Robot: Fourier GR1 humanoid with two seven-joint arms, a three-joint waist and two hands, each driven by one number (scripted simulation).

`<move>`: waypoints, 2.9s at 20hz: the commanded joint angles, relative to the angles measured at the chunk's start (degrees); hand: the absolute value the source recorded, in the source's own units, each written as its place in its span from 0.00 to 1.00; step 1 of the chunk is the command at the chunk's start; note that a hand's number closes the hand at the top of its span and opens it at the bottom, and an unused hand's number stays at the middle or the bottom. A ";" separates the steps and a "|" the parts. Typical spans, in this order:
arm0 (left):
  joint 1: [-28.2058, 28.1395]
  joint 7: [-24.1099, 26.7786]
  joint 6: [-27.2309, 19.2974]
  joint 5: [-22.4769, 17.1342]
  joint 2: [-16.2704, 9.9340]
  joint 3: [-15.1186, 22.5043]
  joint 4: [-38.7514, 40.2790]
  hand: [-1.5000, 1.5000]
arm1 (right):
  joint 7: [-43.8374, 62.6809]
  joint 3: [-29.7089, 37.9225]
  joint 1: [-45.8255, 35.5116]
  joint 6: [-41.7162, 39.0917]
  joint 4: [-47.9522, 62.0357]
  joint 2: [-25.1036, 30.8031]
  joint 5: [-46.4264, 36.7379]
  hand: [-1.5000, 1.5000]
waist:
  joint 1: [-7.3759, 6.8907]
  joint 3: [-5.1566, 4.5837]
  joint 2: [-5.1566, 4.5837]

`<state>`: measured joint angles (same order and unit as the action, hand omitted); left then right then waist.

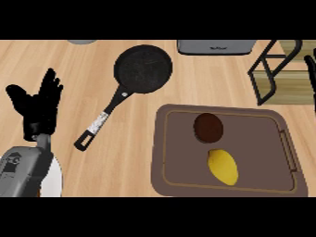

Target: Pick the lemon from the tray and place it in the tiered shelf

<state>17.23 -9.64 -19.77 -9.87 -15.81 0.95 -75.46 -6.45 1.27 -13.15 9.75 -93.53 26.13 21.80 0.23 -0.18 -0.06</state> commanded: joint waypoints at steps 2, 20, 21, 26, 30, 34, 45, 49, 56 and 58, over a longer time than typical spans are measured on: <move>-0.84 2.22 1.29 1.35 -0.63 1.36 -2.01 0.50 | -0.94 -13.86 -0.80 -4.78 -4.89 4.11 -13.21 1.00 | -1.87 -0.06 0.31; -9.65 3.77 3.20 1.91 -0.97 4.23 -14.13 0.50 | 27.91 -55.66 -15.93 -33.53 -28.19 13.57 -50.35 0.00 | -0.60 -0.18 1.63; -8.89 3.46 3.01 1.74 -1.54 3.22 -14.08 0.50 | 31.41 -58.70 -15.75 -34.96 -29.19 12.42 -52.65 0.00 | -0.21 -0.15 1.47; -9.98 2.56 3.20 1.46 -2.23 2.64 -15.00 0.50 | 42.63 -68.16 -22.18 -46.42 -31.78 11.35 -63.35 0.00 | -0.27 -0.18 1.77; -11.96 4.55 2.41 2.69 -0.90 3.90 -15.64 0.50 | 51.56 -77.04 -25.43 -54.92 -29.57 5.05 -72.09 0.00 | -0.24 -0.15 1.60; -11.85 3.84 3.28 2.35 -1.59 3.48 -16.34 0.50 | 61.48 -85.09 -22.07 -59.22 -24.80 -2.61 -80.58 0.00 | 0.48 0.05 0.98; -11.42 2.16 3.00 2.40 -1.81 2.43 -18.38 0.50 | 63.90 -88.49 -20.93 -63.20 -14.91 -4.03 -93.19 0.00 | 0.30 0.12 0.60; -13.19 2.41 3.25 2.79 -0.94 3.67 -19.88 0.50 | 65.10 -87.31 -18.56 -66.00 -14.36 -4.44 -97.86 0.00 | 0.37 0.14 0.52; -10.97 3.35 3.83 3.32 -0.29 1.50 -17.18 0.50 | 60.74 -85.10 -13.44 -62.24 -14.77 -2.45 -103.73 0.00 | 0.03 0.17 0.11; -10.87 0.90 4.08 3.41 -0.64 1.29 -19.65 0.50 | 57.83 -82.57 -13.69 -61.58 -12.22 -3.70 -104.28 0.00 | -0.24 0.18 0.11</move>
<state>4.96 -7.56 -15.82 -6.94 -16.68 2.97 -95.02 49.32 -81.92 -28.97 -51.06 -109.59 25.19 -79.40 0.08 0.00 0.13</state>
